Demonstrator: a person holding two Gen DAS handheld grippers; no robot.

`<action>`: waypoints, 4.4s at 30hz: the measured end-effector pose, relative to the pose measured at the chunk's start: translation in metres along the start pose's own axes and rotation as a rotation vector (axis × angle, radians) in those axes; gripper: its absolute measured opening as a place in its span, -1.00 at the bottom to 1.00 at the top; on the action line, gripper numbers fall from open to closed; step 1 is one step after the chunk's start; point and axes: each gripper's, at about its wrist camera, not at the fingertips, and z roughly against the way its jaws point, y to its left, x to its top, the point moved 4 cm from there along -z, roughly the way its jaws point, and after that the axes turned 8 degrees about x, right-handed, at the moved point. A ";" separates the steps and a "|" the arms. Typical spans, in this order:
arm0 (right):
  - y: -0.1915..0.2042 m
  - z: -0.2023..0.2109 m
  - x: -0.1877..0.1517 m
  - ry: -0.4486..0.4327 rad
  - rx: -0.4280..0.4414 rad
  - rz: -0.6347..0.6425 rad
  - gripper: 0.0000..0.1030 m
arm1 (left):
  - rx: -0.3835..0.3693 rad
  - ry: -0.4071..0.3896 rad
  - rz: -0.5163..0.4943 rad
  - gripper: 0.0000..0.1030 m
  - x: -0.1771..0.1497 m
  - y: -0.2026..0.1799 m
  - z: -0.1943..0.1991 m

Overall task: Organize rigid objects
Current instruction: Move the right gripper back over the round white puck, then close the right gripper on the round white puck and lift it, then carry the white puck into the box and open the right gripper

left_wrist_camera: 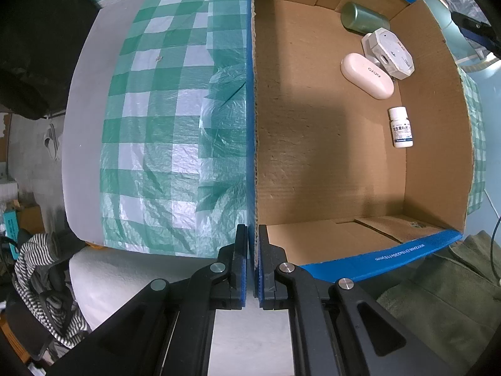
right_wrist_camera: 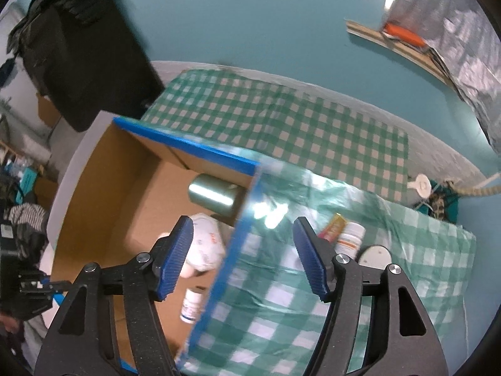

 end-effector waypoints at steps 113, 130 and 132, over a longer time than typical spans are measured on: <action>-0.001 0.007 -0.017 -0.048 -0.009 0.026 0.20 | 0.005 -0.003 0.005 -0.91 -0.001 -0.002 0.005; 0.055 -0.022 -0.010 0.009 0.026 0.160 0.20 | 0.006 -0.005 0.002 -0.91 0.000 -0.002 0.005; 0.059 -0.027 -0.011 0.020 0.028 0.168 0.20 | 0.007 -0.005 0.002 -0.91 0.000 -0.002 0.006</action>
